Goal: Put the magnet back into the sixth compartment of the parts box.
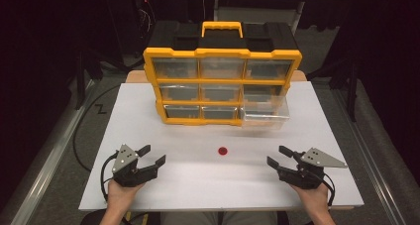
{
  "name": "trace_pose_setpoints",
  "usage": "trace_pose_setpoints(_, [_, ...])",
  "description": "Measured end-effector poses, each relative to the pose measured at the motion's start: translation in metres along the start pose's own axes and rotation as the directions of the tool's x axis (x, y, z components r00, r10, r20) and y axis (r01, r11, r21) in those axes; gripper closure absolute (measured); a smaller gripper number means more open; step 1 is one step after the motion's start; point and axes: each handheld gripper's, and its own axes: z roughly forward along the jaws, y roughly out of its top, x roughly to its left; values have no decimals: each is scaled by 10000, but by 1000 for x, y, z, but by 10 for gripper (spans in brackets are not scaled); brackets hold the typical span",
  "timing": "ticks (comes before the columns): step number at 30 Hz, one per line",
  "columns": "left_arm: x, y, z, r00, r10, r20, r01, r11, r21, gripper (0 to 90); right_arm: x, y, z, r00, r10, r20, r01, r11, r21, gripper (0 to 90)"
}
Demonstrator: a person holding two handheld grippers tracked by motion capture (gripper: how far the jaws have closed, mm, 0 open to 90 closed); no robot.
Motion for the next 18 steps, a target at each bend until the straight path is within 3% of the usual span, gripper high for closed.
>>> trace_pose_setpoints(7, [-1, 0, 1, 9998, 173, 59, -174, 9998, 73, 327, 8, 5, 11, 9997, -142, -210, 142, 9999, -6, 395])
trace_pose_setpoints(18, [-2, 0, 1, 10000, 68, 36, -69, 10000, 72, 327, 14, 10, 25, 9987, -202, -472, 212, 9996, 196, 401])
